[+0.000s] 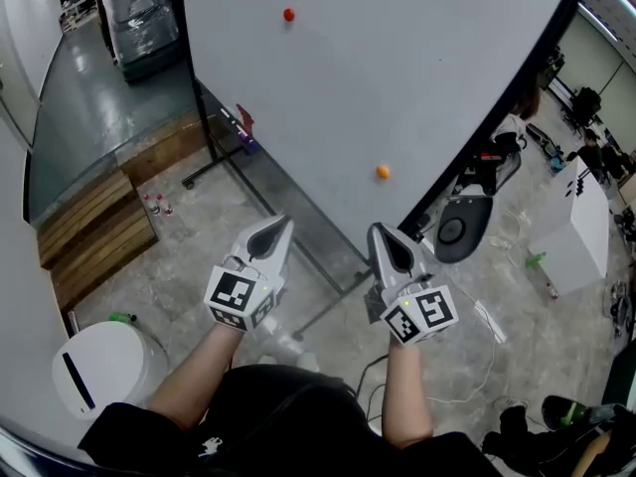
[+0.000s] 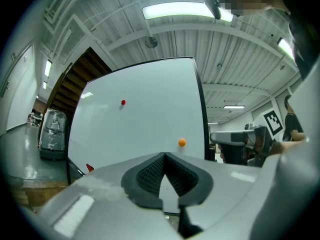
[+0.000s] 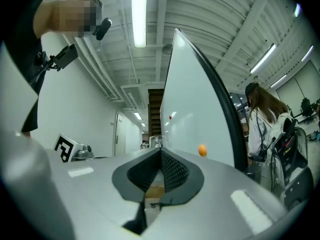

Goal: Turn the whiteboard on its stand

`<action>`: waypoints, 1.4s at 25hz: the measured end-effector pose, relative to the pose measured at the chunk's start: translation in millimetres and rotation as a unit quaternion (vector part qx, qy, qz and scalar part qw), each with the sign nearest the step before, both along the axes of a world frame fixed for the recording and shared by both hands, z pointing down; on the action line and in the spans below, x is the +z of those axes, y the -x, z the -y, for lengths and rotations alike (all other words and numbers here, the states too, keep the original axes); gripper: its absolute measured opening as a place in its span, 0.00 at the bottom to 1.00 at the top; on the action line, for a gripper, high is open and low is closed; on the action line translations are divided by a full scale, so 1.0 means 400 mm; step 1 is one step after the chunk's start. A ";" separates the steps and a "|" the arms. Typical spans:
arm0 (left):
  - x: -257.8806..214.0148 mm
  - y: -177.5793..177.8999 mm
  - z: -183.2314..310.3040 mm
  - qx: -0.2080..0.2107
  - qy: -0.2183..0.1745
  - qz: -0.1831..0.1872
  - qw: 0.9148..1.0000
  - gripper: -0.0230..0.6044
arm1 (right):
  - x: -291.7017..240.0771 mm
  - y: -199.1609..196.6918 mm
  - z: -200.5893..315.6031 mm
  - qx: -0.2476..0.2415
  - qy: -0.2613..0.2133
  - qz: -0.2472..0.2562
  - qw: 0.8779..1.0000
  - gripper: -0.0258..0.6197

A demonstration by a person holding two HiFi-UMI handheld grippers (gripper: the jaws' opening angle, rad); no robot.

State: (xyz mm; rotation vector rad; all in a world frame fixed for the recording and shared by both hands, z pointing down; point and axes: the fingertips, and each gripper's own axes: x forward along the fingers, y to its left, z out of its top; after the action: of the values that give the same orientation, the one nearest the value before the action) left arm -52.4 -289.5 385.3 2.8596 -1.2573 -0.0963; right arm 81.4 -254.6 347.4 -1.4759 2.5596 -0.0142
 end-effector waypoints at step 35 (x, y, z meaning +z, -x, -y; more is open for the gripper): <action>-0.012 0.098 -0.013 -0.019 -0.004 -0.006 1.000 0.04 | 0.051 0.219 0.029 -0.032 0.022 -0.040 0.998 0.05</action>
State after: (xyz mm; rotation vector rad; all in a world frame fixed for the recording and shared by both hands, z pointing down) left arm -91.5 -284.2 380.6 2.8391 -1.3118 -0.1196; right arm -6.1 -266.2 367.6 -1.4378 2.6860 -0.0212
